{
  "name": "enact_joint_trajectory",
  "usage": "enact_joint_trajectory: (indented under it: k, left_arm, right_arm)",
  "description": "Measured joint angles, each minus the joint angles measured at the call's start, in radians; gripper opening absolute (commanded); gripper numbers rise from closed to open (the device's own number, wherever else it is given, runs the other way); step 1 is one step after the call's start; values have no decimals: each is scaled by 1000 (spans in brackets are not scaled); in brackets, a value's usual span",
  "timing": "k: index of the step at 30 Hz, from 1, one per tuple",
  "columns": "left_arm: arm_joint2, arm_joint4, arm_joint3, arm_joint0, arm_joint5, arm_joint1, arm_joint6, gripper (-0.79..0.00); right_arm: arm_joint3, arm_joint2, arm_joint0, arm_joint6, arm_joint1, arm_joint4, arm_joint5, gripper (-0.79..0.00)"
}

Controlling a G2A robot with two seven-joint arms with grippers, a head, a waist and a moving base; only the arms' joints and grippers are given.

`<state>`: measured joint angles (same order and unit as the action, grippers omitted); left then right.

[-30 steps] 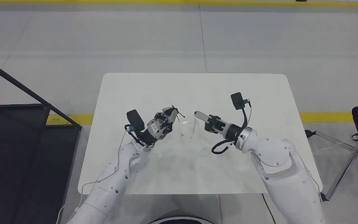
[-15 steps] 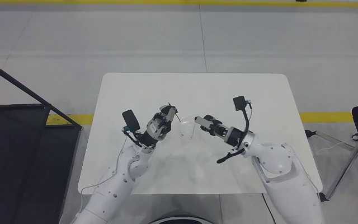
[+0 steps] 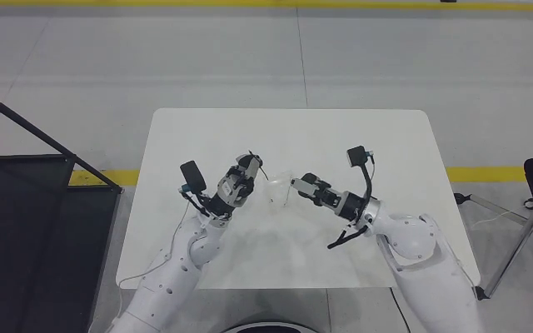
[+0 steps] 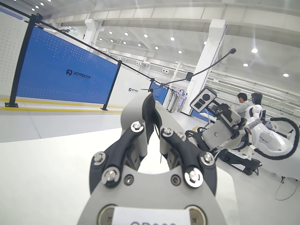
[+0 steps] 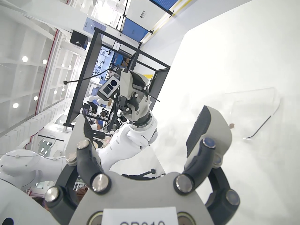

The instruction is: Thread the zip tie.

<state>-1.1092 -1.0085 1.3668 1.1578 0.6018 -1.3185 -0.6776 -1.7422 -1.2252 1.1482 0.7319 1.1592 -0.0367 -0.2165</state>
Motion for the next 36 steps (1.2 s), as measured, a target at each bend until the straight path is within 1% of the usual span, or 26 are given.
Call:
enact_joint_trajectory:
  k: [3, 4, 5, 7, 8, 9, 11, 12, 13, 14, 15, 16, 21, 27, 32, 36]
  left_arm:
    - [12, 13, 24, 12, -35, -6, 5, -785]
    - [16, 15, 27, 14, -42, -8, 4, -785]
    - [20, 17, 28, 15, -48, -10, 4, -785]
    - [31, 23, 26, 14, -59, -14, 6, -785]
    - [35, 25, 25, 13, -63, -16, 6, -785]
    - [42, 28, 22, 13, -65, -19, 6, -785]
    - [52, 45, 18, 12, -53, -23, 15, -785]
    - [54, 54, 17, 12, -46, -24, 21, -785]
    - [55, 63, 17, 11, -40, -25, 27, -785]
    - [56, 71, 17, 10, -36, -26, 33, -785]
    - [55, 76, 18, 10, -35, -27, 39, -785]
    - [55, 77, 19, 10, -35, -28, 42, -785]
    - [52, 73, 19, 12, -40, -31, 37, -785]
    - [46, 77, 17, 12, -37, -35, 33, -785]
    - [40, 107, 19, 13, -16, -38, 45, -785]
    - [28, 129, 21, 14, -1, -39, 71, -785]
  right_arm:
    - [38, 24, -27, 16, 4, -23, -53, 0]
    - [50, 31, -36, 16, 6, -24, -67, -22]
    - [62, 39, -44, 11, 8, -23, -76, -83]
    - [83, 60, -61, -3, 12, -14, -84, -105]
    - [91, 67, -69, -9, 14, -10, -84, -172]
    - [101, 76, -78, -17, 16, -6, -86, -206]
    - [117, 86, -90, -32, 19, -1, -92, -314]
    - [122, 89, -94, -37, 21, 1, -95, -326]
    - [126, 92, -96, -41, 21, 2, -98, -397]
    - [129, 95, -99, -43, 22, 3, -101, -413]
    - [133, 98, -102, -43, 23, 5, -107, -446]
    - [135, 100, -103, -43, 23, 7, -111, -459]
    - [140, 104, -105, -45, 24, 11, -119, -465]
    - [142, 104, -106, -29, 24, 10, -121, -514]
    - [145, 102, -110, -31, 23, 18, -107, -499]
    - [155, 99, -120, -30, 25, 2, -100, -508]
